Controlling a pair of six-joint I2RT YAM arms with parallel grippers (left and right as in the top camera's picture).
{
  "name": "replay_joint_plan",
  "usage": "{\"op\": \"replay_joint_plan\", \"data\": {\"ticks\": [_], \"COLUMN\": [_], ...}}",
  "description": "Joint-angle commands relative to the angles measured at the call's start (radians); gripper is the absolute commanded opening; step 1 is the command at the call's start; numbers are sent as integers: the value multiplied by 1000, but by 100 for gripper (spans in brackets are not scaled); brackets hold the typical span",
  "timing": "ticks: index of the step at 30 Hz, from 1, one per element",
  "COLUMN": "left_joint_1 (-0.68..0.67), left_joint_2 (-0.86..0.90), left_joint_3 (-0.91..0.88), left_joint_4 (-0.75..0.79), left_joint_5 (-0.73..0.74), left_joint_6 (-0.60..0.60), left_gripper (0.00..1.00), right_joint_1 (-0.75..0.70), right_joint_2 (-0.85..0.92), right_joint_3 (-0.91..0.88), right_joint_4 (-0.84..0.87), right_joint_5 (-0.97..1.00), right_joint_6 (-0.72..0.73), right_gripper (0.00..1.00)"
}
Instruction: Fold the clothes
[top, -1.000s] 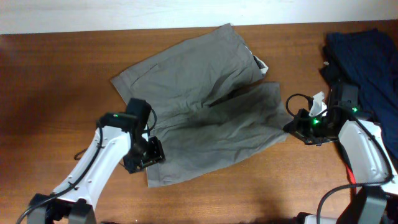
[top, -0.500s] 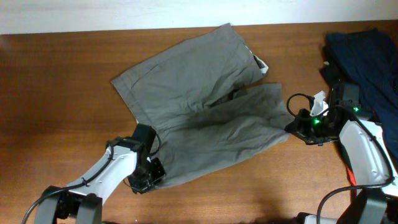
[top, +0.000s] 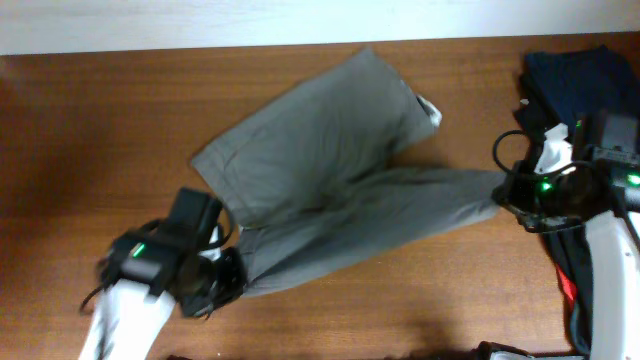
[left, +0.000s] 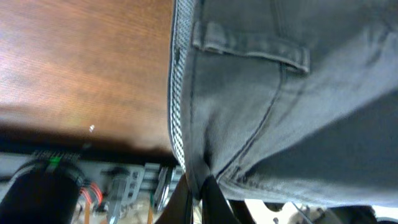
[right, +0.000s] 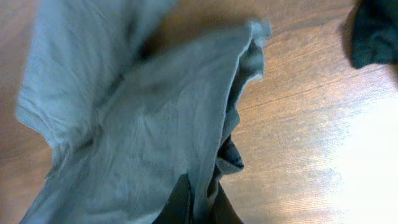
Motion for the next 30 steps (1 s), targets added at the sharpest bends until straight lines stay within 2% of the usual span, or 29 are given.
{"op": "replay_joint_plan", "data": {"ticks": [1, 3, 6, 10, 16, 22, 24, 30], "left_joint_1": [-1, -1, -1, -1, -1, -1, 0, 26], "left_joint_2": [-148, -203, -247, -214, 8, 227, 320, 490], "left_joint_3": [96, 132, 159, 158, 157, 156, 156, 156], "left_joint_4": [-132, -200, -224, -220, -213, -202, -132, 39], "left_joint_5": [-76, -96, -116, -175, -322, -461, -501, -598], "left_joint_6": [-40, -64, -78, -85, -84, -94, -97, -100], "left_gripper": [1, 1, 1, 1, 1, 1, 1, 1], "right_joint_1": [1, 3, 3, 25, 190, 290, 307, 311], "right_joint_2": [-32, -31, -28, 11, 235, 460, 536, 603], "right_joint_3": [156, 226, 301, 312, 312, 312, 312, 312], "right_joint_4": [-64, -99, -101, -37, 141, 294, 378, 518], "right_joint_5": [45, 44, 44, 32, 32, 35, 36, 37], "right_joint_6": [-11, -10, -8, -6, -7, -7, -6, -7], "right_gripper": [4, 4, 4, 4, 4, 4, 4, 4]}}
